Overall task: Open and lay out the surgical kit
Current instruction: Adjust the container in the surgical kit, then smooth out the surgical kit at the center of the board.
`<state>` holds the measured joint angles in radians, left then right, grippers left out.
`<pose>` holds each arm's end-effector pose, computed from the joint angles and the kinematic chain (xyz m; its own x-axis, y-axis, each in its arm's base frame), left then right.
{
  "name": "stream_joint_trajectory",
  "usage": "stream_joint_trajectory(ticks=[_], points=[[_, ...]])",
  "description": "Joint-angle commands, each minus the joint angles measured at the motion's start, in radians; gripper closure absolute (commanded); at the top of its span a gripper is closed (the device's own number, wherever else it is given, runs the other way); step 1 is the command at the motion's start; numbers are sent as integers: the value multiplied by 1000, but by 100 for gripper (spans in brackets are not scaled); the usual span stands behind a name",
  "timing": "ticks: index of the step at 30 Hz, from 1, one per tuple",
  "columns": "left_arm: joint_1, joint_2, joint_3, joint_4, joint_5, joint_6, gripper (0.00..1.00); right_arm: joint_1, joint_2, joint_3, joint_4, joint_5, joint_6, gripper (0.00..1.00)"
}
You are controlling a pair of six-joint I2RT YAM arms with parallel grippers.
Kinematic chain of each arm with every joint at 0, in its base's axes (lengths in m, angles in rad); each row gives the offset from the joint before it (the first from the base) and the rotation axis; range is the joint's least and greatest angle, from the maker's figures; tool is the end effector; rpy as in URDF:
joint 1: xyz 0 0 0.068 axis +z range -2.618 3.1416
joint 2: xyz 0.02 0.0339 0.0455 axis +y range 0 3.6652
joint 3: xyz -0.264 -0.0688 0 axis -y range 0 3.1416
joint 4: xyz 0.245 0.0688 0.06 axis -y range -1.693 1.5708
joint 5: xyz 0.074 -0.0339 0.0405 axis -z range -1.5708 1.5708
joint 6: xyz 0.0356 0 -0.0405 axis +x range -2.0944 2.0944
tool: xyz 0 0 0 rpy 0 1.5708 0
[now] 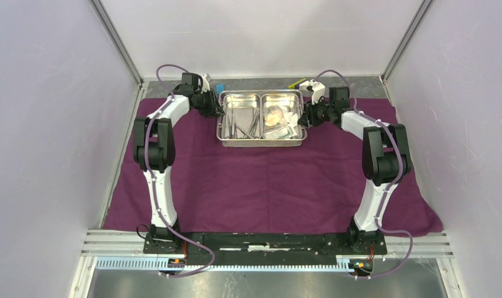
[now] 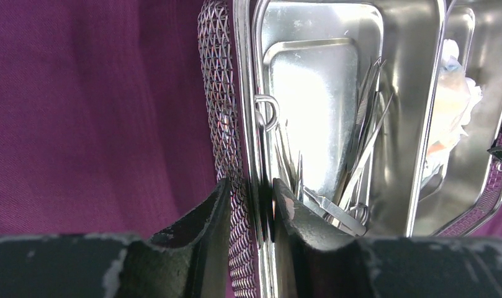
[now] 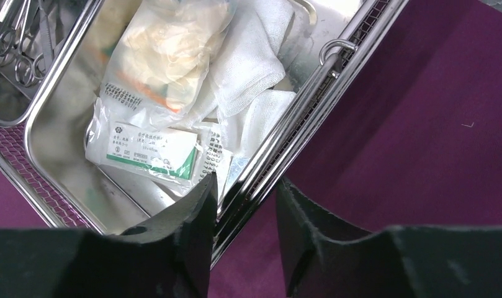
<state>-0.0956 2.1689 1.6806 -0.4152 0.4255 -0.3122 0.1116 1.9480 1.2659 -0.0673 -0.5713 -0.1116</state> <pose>0.4754 -0.0604 0.1861 -0.8489 -0.1996 -0.4894 0.0846 0.8627 -0.4986 0.4166 0.0661 0.1803 -0.6185 -0.1636 -0.7686 -0.5594 0.7785 0.2845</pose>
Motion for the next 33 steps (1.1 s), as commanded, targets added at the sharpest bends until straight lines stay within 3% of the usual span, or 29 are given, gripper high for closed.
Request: stream_joint_trajectory(ticks=[1,5,10,14,22,33], points=[[30,31,51,-3,-44,55,73,5,-5,52,-32,-32,-101,52],[38,-12,49,-8,-57,99,49,-20,-66,41,-59,-10,-151,32],[77,-109,26,-9,-67,149,1,-95,-200,-35,-110,-28,-237,11],[144,-210,-48,-7,-11,212,0,-161,-323,-119,-239,-27,-386,2],[306,-493,-398,13,63,457,0,-314,-595,-366,-529,170,-781,2],[368,-680,-549,-104,-48,690,0,-378,-839,-549,-815,394,-1095,2]])
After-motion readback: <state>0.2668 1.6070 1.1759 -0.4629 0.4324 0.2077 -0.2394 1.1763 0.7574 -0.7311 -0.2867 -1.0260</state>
